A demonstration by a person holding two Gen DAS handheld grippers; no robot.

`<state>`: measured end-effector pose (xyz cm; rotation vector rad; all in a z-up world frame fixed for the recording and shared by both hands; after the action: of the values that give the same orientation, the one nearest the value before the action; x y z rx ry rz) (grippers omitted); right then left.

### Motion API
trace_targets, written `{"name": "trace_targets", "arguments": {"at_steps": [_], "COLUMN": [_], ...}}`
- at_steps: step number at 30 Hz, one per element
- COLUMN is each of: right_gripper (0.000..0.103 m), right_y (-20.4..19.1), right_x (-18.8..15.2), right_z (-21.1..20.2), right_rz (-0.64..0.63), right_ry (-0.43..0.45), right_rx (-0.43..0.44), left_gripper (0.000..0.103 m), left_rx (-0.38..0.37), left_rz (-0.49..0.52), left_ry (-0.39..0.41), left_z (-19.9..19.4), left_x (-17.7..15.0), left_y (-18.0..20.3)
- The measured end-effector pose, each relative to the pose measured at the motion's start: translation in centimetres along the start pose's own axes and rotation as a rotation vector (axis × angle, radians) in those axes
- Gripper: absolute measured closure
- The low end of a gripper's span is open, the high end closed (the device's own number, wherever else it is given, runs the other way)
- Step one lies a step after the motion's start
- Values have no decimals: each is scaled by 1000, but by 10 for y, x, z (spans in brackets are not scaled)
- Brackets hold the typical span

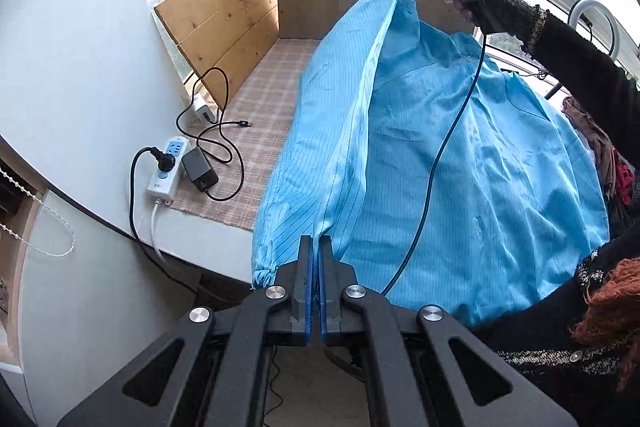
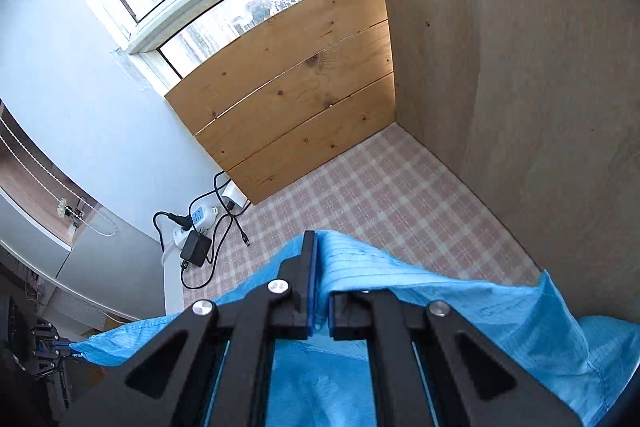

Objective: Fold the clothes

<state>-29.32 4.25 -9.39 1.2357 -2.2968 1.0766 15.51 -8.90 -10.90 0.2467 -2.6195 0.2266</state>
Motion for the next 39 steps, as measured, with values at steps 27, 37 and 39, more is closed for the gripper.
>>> {"name": "trace_targets", "arguments": {"at_steps": [27,37,39], "right_gripper": [56,56,56], "right_y": [-19,-36,-34], "right_x": [-193,-208,-194], "right_z": [16,157,157], "right_rz": [-100,-145,-125], "right_ry": [-457,-595,-581], "right_rx": [-177,-136,-127], "left_gripper": [70,102,103], "left_rx": [-238,-280,-234], "left_rz": [-206,-209,-198], "left_ry": [-259,-294,-299], "left_z": [139,200,198], "left_x": [-145,-137,-143], "left_y": [53,78,70]}}
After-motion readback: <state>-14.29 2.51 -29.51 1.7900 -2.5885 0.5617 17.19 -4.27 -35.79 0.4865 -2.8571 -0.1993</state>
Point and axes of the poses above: each gripper's, at about its wrist camera, not at the fingertips, and z roughly the way its jaws point, y to its right, x to its top, the point moved 7 cm from there along z, roughly the way its jaws point, and after that the axes turned 7 degrees about x, right-handed, at the moved point
